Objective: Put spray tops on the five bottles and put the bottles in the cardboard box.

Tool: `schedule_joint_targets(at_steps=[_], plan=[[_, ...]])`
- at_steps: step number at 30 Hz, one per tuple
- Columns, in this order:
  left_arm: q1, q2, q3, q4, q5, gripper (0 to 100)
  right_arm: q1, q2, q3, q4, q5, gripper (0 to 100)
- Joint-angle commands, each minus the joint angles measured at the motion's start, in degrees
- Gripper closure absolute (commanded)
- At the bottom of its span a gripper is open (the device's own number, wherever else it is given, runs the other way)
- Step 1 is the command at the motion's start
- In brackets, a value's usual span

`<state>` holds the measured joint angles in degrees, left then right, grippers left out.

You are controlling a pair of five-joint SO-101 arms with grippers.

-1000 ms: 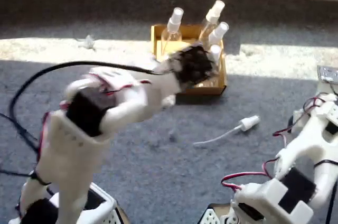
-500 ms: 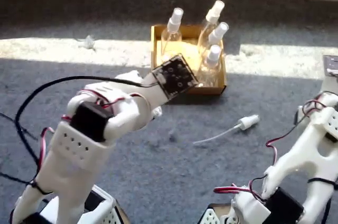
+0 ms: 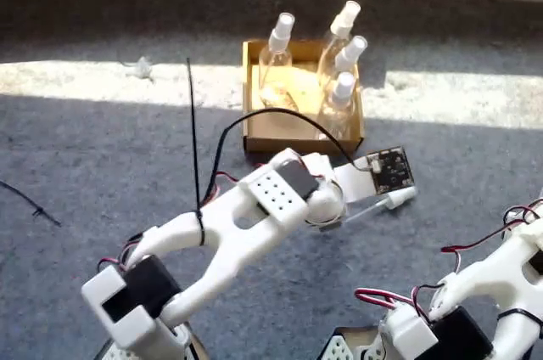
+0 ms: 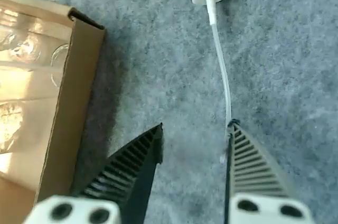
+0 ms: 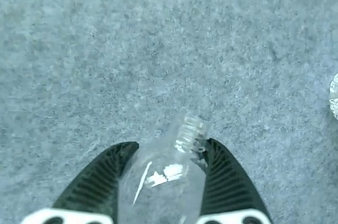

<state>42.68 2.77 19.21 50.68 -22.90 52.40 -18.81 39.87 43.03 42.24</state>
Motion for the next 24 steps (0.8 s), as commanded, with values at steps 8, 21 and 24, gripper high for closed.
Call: schedule_joint_targets(at_steps=[8,21,24], plan=[[0.92,17.98,-14.90,-0.09,0.79,81,1.10,-1.98,-0.13,-1.19,0.53,99.2],[1.27,0.92,-12.97,3.78,5.63,81,0.75,-1.98,-0.04,-1.10,0.53,99.2],[2.24,1.98,-9.45,1.67,5.54,81,0.66,-1.98,-0.04,-1.10,0.53,99.2]])
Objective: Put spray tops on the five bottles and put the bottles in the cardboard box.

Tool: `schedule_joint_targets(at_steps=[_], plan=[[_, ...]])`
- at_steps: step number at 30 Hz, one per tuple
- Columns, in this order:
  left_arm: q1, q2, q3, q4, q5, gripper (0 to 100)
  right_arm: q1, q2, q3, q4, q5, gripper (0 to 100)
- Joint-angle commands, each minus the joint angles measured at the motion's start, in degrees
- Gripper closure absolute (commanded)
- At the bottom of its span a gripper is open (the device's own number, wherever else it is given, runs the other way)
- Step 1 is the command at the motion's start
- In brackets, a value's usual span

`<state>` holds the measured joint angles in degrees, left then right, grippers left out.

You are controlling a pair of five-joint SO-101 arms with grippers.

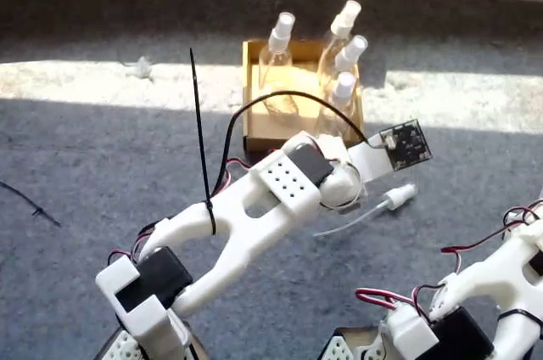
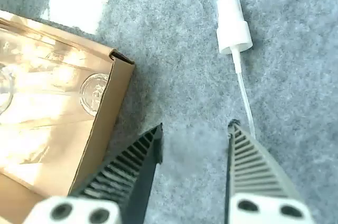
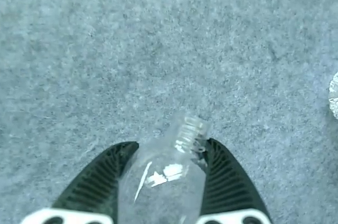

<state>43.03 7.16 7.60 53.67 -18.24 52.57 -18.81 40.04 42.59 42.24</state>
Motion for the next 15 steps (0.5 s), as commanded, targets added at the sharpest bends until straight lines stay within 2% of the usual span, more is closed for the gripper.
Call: schedule_joint_targets(at_steps=[1,7,15], plan=[[1.98,-1.63,3.30,-2.55,0.88,81,0.48,-1.98,-0.22,-0.66,0.53,99.2],[1.89,6.37,4.53,-7.56,0.88,81,0.48,-1.98,-0.22,-0.66,0.53,99.2],[1.98,12.53,0.13,-7.56,1.05,81,0.48,-1.98,-0.22,-0.66,0.53,99.2]])
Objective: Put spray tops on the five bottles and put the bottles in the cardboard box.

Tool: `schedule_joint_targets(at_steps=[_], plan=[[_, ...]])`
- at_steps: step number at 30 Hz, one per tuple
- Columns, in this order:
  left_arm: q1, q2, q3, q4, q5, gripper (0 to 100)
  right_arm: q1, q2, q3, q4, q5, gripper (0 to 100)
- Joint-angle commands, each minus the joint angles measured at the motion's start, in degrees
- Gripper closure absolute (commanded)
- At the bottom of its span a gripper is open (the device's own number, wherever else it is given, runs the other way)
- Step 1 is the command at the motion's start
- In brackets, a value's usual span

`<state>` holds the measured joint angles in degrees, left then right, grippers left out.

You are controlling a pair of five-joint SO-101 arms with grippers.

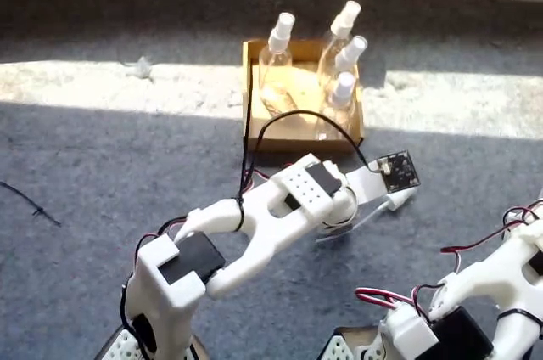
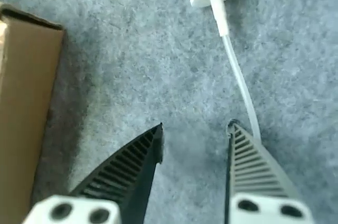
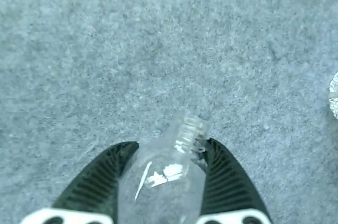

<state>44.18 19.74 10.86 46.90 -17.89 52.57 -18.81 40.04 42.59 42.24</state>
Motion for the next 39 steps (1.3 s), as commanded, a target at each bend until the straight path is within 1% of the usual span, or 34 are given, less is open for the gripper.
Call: schedule_joint_targets(at_steps=[1,4,7,12,16,19,27,28,30,34,35,37,39], plan=[[0.66,-0.57,-3.12,-0.79,0.79,81,0.48,-1.98,-0.22,-0.66,0.53,99.2],[0.57,-4.70,-2.86,-0.09,0.88,80,0.48,-1.98,-0.22,-0.66,0.53,99.2],[1.01,-10.51,-3.03,3.25,4.75,80,0.57,-1.98,-0.22,-0.66,0.53,99.2],[1.19,-16.48,-1.01,3.78,7.82,78,0.40,-1.98,-0.22,-0.66,0.53,99.2],[2.42,-14.46,2.33,3.43,7.74,78,0.40,-2.07,0.84,-0.66,0.53,99.2],[2.42,-10.86,2.95,0.53,7.74,78,-0.22,-2.07,1.63,-0.66,0.53,99.2],[1.89,-1.89,-1.45,0.00,7.65,78,-0.48,-2.07,1.63,-0.66,0.53,99.2],[1.89,-1.36,-2.07,0.00,7.65,78,-0.48,-2.07,1.63,-0.66,0.53,99.2],[1.89,-1.01,-2.77,0.00,7.65,83,-0.31,-2.07,1.63,-0.66,0.62,99.2],[1.89,-1.10,-2.86,0.00,7.65,98,-0.04,-2.24,1.54,-0.66,0.62,99.2],[1.89,-1.10,-2.95,0.00,7.65,100,-0.04,-2.33,1.54,-0.66,0.62,99.2],[1.89,-1.10,-2.95,0.09,7.65,100,-0.13,-2.33,1.54,-0.66,0.62,99.2],[1.89,-1.54,-3.03,1.85,7.65,100,-0.31,-2.42,1.54,-0.66,0.62,99.2]])
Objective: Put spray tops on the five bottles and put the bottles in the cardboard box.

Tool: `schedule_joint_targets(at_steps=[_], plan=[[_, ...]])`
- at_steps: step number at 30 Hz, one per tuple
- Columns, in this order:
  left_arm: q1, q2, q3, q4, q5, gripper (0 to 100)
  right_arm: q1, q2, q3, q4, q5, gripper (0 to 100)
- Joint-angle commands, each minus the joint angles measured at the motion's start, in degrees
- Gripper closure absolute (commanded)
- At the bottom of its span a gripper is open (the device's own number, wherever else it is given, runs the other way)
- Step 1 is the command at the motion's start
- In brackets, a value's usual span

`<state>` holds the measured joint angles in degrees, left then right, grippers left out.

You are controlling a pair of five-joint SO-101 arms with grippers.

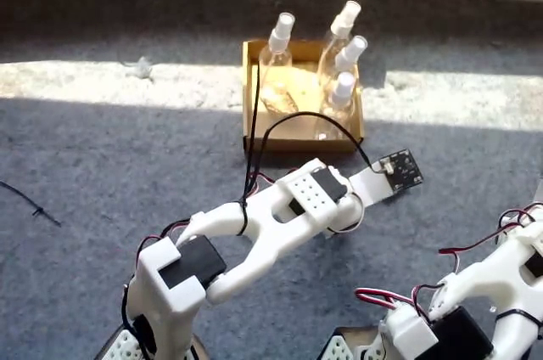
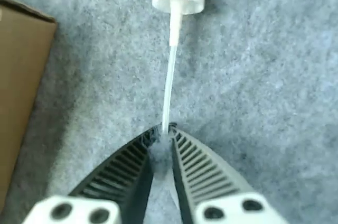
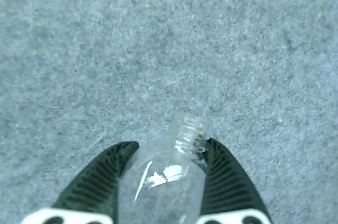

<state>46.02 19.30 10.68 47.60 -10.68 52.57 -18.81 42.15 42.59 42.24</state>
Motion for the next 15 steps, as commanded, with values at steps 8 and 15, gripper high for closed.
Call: schedule_joint_targets(at_steps=[8,15], plan=[[-1.71,-19.74,-2.86,16.88,0.53,100,-1.45,-2.51,-0.92,-0.57,0.62,99.2],[-20.79,-41.36,-2.86,27.52,0.53,100,-10.42,-2.07,-1.01,4.26,0.53,99.2]])
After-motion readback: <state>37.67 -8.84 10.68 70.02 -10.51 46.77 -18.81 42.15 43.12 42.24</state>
